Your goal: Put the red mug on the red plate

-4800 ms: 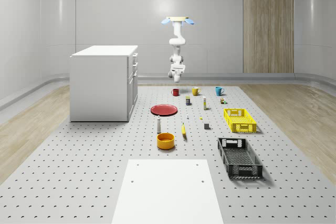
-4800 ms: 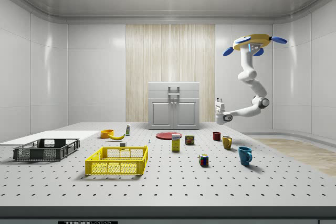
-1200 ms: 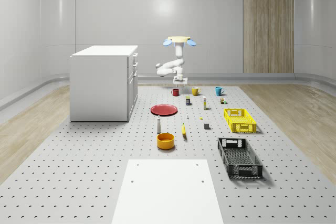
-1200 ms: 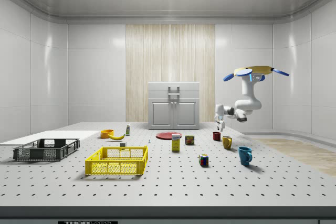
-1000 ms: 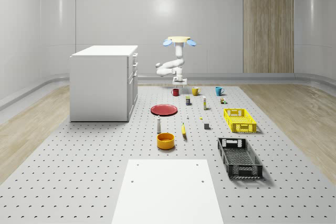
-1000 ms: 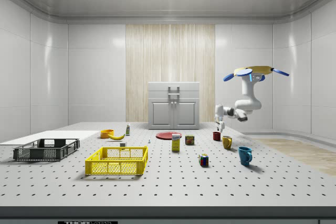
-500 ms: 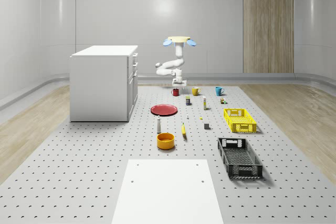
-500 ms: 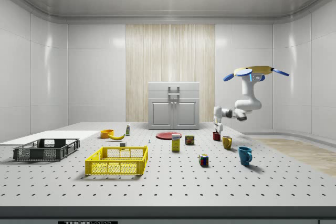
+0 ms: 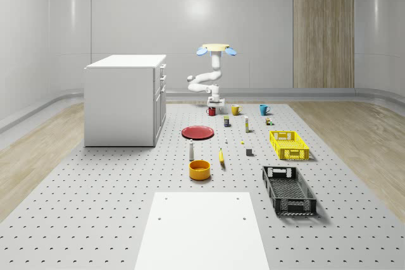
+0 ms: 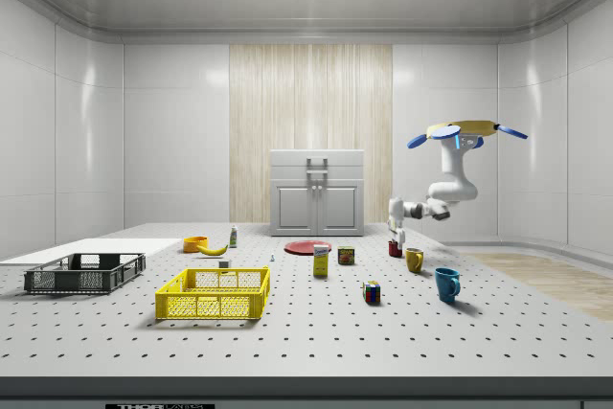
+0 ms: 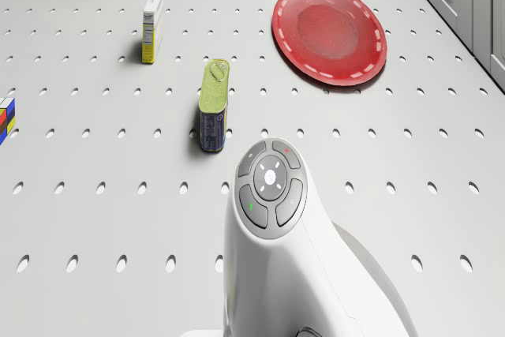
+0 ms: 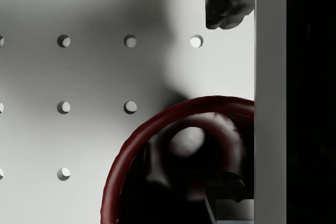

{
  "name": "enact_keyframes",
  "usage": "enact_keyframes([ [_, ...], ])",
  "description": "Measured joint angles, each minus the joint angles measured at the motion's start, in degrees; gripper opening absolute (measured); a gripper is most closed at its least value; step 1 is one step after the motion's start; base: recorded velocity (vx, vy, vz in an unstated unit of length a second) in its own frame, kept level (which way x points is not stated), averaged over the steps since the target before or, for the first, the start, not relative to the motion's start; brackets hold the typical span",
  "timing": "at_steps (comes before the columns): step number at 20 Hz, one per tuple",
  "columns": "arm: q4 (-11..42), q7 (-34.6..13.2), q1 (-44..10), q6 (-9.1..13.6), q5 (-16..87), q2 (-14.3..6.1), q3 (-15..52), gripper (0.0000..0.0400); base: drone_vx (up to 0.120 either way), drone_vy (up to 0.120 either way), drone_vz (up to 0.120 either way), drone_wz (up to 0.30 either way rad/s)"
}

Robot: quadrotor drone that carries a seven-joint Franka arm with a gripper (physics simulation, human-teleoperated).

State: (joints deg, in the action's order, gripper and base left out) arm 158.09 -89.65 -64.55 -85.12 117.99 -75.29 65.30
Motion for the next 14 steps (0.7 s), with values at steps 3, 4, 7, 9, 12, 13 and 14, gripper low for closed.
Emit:
enact_keyframes([
  [3, -0.27, 0.13, -0.05, -0.62, 0.13, -0.43, -0.28, 0.04, 0.0, 0.0, 0.0, 0.0],
  [4, -0.33, 0.14, -0.08, -0.79, 0.13, -0.56, -0.33, 0.04, 0.0, 0.0, 0.0, 0.0],
  [7, -0.22, 0.14, 0.07, -1.27, 0.17, -1.04, -0.55, 0.04, 0.0, 0.0, 0.0, 0.0],
  [9, -0.13, 0.11, 0.15, -1.53, 0.15, -1.34, -0.66, 0.04, 0.0, 0.0, 0.0, 0.0],
  [12, -0.05, -0.01, 0.11, -1.85, 0.1, -1.69, -0.73, 0.04, 0.0, 0.0, 0.0, 0.0],
  [13, -0.03, -0.15, -0.01, -1.92, 0.09, -1.76, -0.74, 0.04, 0.0, 0.0, 0.0, 0.0],
  [14, -0.02, -0.28, -0.11, -1.99, 0.07, -1.84, -0.76, 0.04, 0.0, 0.0, 0.0, 0.0],
])
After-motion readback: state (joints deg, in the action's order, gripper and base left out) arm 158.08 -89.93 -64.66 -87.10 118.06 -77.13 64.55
